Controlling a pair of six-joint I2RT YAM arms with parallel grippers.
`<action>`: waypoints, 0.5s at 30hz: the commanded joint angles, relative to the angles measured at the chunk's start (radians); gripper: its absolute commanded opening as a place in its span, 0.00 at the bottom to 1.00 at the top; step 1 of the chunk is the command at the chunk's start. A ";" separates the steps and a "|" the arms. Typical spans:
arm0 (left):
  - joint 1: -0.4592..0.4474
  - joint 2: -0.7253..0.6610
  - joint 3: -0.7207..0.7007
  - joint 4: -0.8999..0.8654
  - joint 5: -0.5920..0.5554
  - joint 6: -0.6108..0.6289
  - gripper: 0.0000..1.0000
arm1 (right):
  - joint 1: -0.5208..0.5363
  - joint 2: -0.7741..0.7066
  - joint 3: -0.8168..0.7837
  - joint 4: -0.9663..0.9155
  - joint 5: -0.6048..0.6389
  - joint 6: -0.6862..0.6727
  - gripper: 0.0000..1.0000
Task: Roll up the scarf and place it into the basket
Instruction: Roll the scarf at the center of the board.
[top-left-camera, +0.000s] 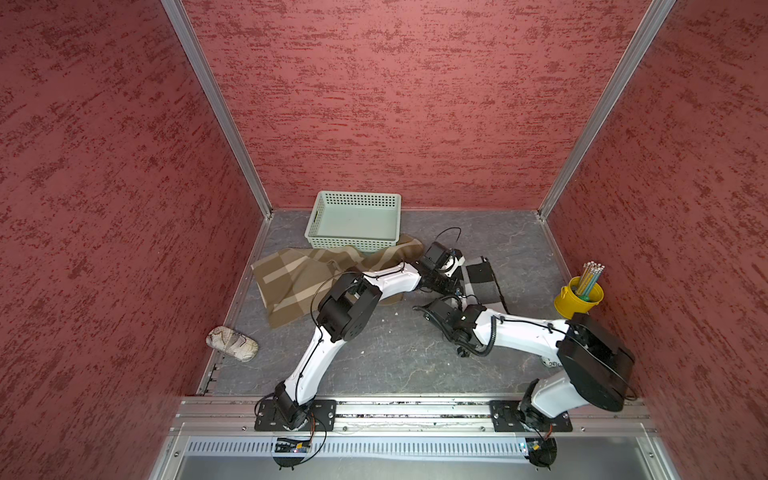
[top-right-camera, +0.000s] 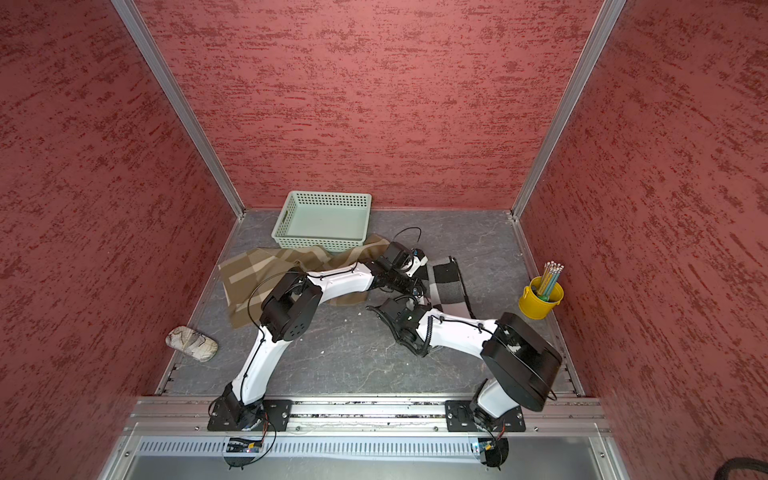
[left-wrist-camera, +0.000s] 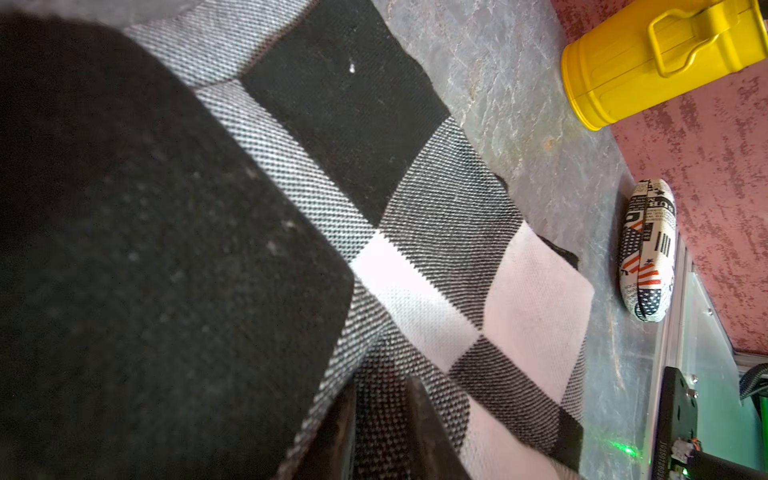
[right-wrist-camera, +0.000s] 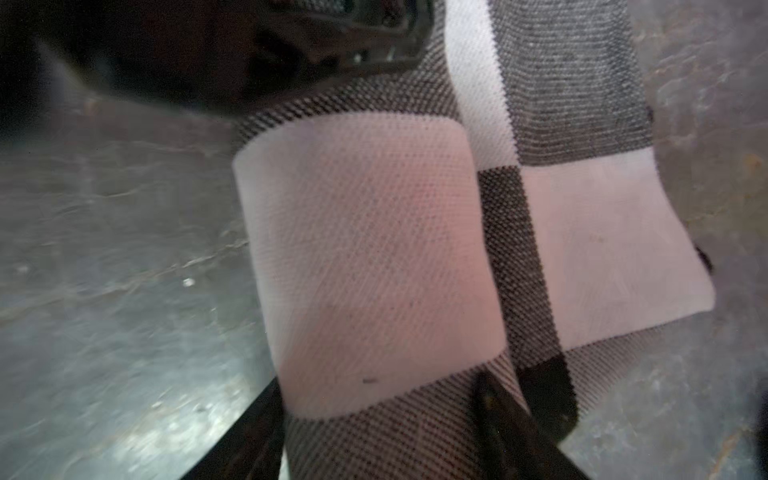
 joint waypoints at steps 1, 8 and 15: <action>0.019 0.041 -0.017 -0.068 0.005 -0.049 0.25 | 0.005 0.078 -0.017 0.060 0.004 -0.026 0.62; 0.112 -0.141 -0.111 -0.023 0.004 -0.134 0.37 | -0.022 -0.028 0.059 0.047 -0.112 -0.096 0.11; 0.212 -0.414 -0.287 0.015 -0.106 -0.180 0.52 | -0.307 -0.212 0.083 0.161 -0.571 -0.171 0.07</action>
